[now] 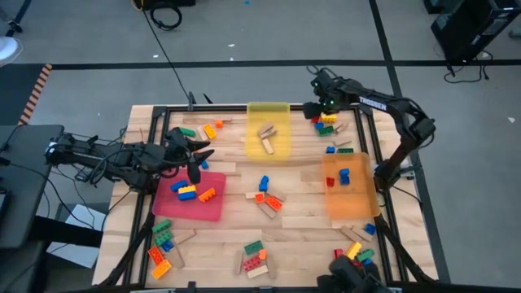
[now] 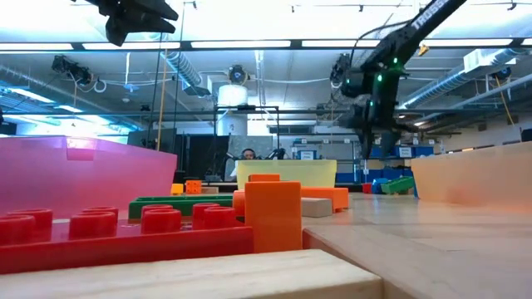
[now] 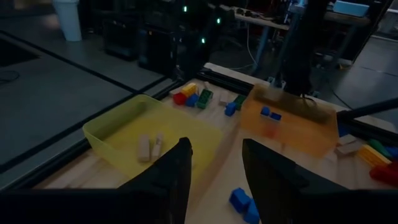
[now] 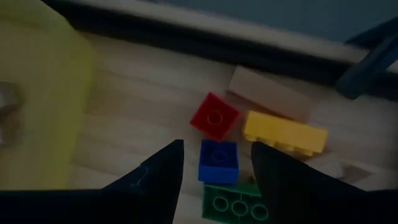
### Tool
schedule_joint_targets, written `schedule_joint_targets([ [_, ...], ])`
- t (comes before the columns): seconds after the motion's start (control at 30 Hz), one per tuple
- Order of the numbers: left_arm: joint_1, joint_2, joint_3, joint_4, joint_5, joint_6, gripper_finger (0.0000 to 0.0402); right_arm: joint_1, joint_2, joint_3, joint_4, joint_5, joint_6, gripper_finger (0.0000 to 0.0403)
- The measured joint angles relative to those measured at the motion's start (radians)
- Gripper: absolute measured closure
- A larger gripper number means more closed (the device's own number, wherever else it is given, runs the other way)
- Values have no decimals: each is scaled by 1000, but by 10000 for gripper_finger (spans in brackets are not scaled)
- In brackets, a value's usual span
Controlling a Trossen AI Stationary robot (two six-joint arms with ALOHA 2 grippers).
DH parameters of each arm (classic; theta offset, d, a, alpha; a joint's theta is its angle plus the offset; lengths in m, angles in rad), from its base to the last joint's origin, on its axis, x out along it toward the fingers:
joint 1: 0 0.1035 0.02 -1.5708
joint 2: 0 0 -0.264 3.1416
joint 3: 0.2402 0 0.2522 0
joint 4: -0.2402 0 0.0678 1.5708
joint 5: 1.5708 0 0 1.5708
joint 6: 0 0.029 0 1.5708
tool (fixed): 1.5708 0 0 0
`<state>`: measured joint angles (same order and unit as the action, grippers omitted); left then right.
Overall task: Sort blocks by size
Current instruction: Put the 1 stud blue game piece into the orange bin
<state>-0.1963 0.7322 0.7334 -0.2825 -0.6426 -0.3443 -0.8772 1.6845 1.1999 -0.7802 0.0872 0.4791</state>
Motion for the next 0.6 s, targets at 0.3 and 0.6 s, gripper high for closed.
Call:
schedule_joint_targets([
  [0.3,0,0,0,0,0,-3,249,0,118,-13,7,-9,1,196],
  [0.6,0,0,0,1,0,-8,249,11,203,-13,3,-10,27,173],
])
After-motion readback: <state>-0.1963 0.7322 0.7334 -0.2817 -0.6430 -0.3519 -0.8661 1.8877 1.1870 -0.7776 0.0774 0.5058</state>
